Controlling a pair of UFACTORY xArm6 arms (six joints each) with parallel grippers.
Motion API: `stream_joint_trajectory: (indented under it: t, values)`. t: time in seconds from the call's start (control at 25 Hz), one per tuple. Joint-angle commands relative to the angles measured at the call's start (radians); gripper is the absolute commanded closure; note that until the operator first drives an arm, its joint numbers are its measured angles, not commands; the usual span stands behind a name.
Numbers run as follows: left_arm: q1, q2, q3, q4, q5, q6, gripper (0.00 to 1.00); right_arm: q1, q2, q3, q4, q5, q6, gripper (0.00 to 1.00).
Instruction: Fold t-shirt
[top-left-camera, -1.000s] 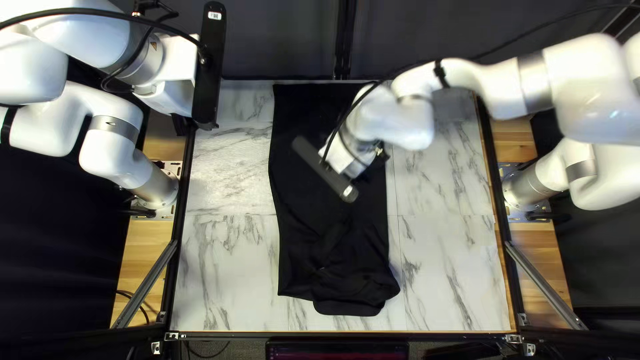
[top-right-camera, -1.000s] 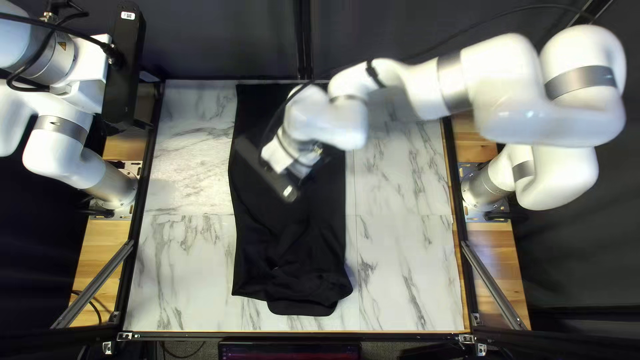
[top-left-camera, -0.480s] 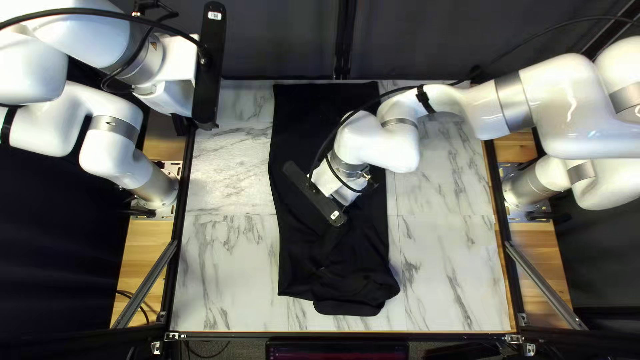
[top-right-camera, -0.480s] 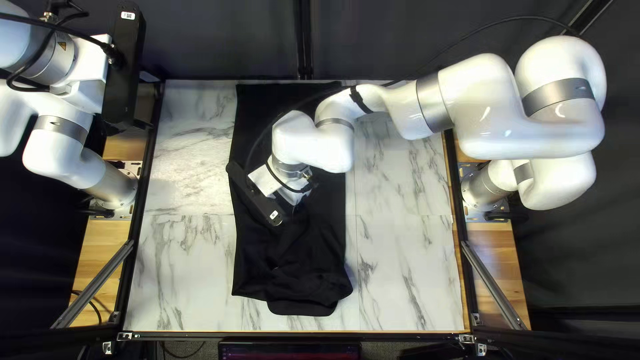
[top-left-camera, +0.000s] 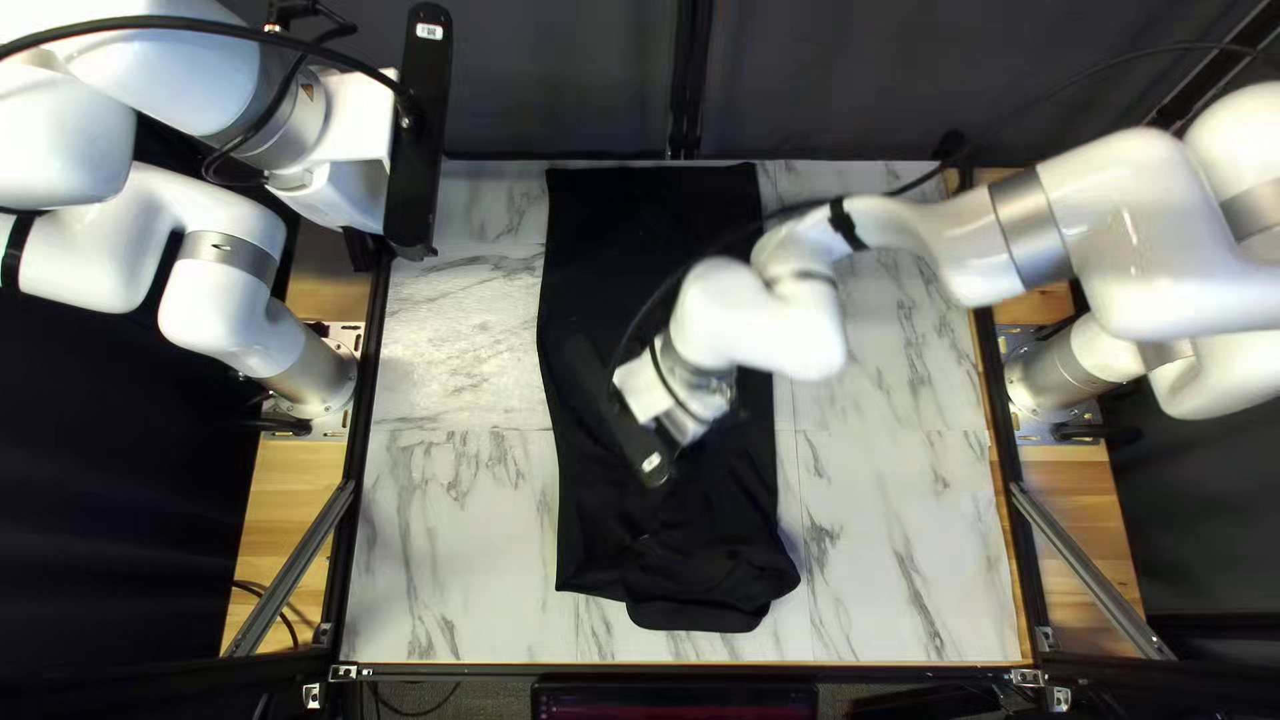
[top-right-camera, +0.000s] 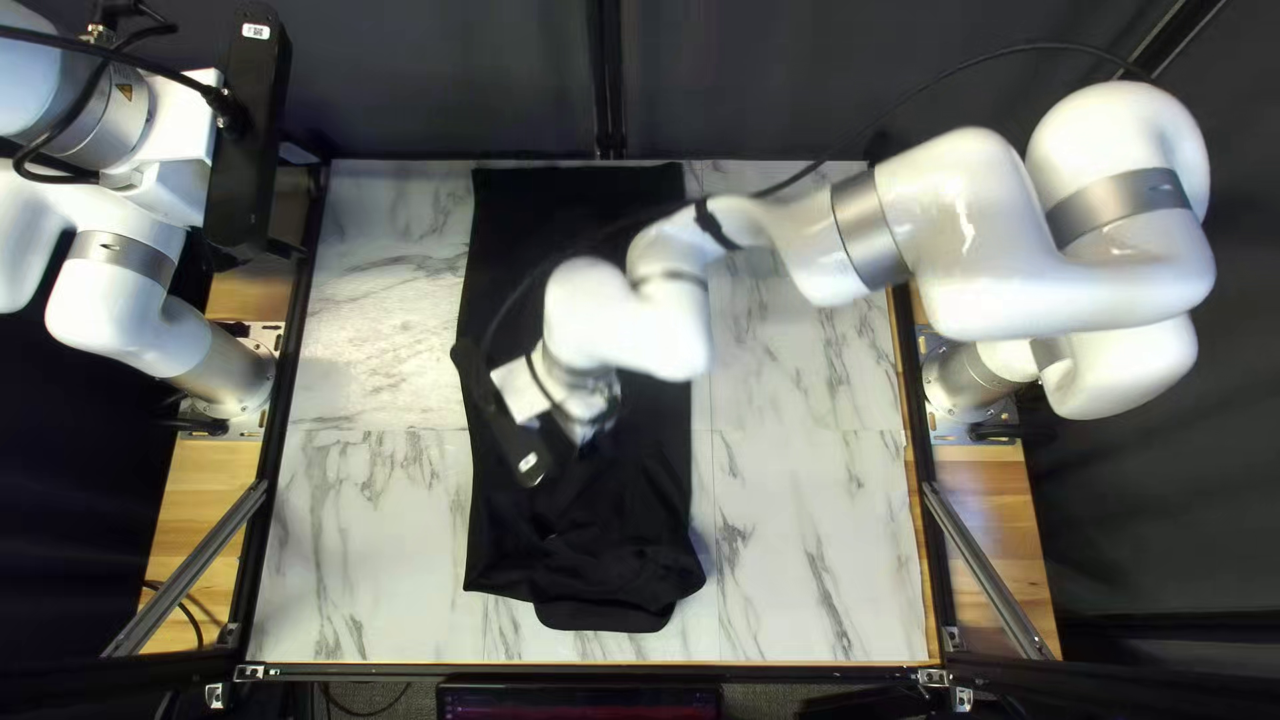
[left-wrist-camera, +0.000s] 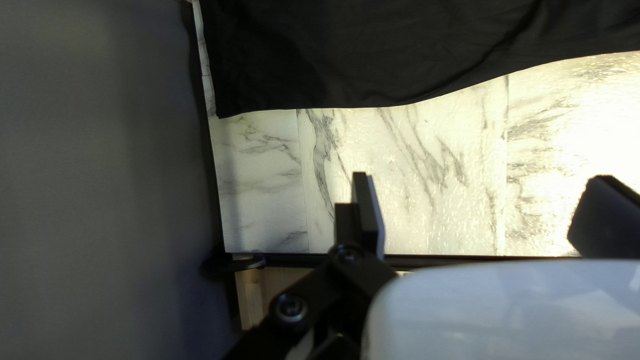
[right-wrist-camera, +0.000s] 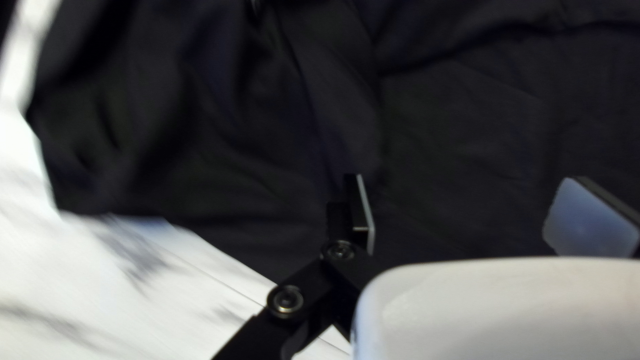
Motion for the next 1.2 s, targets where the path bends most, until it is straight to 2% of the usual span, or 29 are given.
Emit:
stream_joint_trajectory:
  t: [0.04, 0.16, 0.2, 0.28, 0.36, 0.48, 0.52, 0.56, 0.92, 1.04, 1.12, 1.2]
  values:
    - [0.000, 0.000, 0.000, 0.000, 0.000, 0.000, 0.00, 0.001, 0.001, -0.001, -0.002, -0.002, 0.005, 0.00]
    - [0.000, 0.000, 0.000, 0.000, 0.000, 0.000, 0.00, 0.002, -0.004, 0.009, -0.004, -0.006, 0.003, 0.00]
    - [0.000, 0.000, 0.000, 0.000, 0.000, 0.000, 0.00, 0.001, 0.013, 0.000, 0.037, -0.007, -0.034, 0.00]
    - [0.000, 0.000, 0.000, 0.000, 0.000, 0.000, 0.00, 0.018, 0.050, -0.027, 0.071, -0.001, -0.023, 0.00]
    - [0.000, 0.000, 0.000, 0.000, 0.000, 0.000, 0.00, 0.056, 0.098, -0.062, 0.075, -0.010, 0.075, 0.00]
    - [0.000, 0.000, 0.000, 0.000, 0.000, 0.000, 0.00, 0.112, 0.149, -0.106, 0.039, -0.037, 0.294, 0.00]
    - [0.000, 0.000, 0.000, 0.000, 0.000, 0.000, 0.00, 0.140, 0.184, -0.154, -0.013, -0.028, 0.428, 0.00]
    - [0.000, 0.000, 0.000, 0.000, 0.000, 0.000, 0.00, 0.155, 0.192, -0.178, -0.059, -0.004, 0.509, 0.00]
    - [0.000, 0.000, 0.000, 0.000, 0.000, 0.000, 0.00, 0.154, 0.193, -0.176, -0.058, -0.004, 0.498, 0.00]
    - [0.000, 0.000, 0.000, 0.000, 0.000, 0.000, 0.00, 0.143, 0.276, -0.287, -0.065, 0.047, 0.462, 0.00]
    - [0.000, 0.000, 0.000, 0.000, 0.000, 0.000, 0.00, 0.134, 0.304, -0.321, -0.083, 0.069, 0.472, 0.00]
    - [0.000, 0.000, 0.000, 0.000, 0.000, 0.000, 0.00, 0.128, 0.303, -0.319, -0.098, 0.074, 0.500, 0.00]
